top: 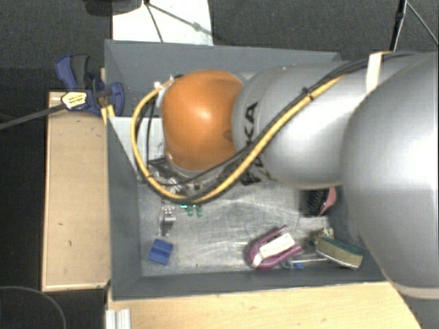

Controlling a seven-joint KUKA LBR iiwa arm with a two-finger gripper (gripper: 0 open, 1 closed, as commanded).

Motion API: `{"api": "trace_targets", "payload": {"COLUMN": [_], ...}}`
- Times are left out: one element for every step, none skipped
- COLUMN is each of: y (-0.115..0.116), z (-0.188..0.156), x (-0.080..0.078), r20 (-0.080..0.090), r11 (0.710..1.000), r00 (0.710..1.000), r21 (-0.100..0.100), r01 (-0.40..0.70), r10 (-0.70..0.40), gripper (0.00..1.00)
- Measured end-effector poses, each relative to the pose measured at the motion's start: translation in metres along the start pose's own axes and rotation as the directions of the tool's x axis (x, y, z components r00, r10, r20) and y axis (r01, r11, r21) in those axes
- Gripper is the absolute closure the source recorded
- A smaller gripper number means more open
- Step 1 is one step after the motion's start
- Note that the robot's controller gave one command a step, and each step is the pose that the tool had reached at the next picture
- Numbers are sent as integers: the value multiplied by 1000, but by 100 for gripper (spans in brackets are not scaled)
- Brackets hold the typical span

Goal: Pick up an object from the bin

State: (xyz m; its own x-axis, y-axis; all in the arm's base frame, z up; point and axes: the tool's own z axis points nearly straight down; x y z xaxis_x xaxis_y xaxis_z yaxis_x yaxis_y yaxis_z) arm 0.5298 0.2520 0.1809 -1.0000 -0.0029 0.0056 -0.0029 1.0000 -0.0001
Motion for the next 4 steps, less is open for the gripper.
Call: {"api": "trace_targets", "payload": {"y": [-96,-17,-19,-17], "z": [1,110,108,68], "x": [20,51,49,42], "r20": [6,12,14,9], "r11": [968,996,995,973], "r00": [968,996,995,973], "r21": [0,-4,-6,-5], "r01": [-250,-84,-96,-233], "r10": [250,84,96,233], "gripper": [0,0,100,100]}}
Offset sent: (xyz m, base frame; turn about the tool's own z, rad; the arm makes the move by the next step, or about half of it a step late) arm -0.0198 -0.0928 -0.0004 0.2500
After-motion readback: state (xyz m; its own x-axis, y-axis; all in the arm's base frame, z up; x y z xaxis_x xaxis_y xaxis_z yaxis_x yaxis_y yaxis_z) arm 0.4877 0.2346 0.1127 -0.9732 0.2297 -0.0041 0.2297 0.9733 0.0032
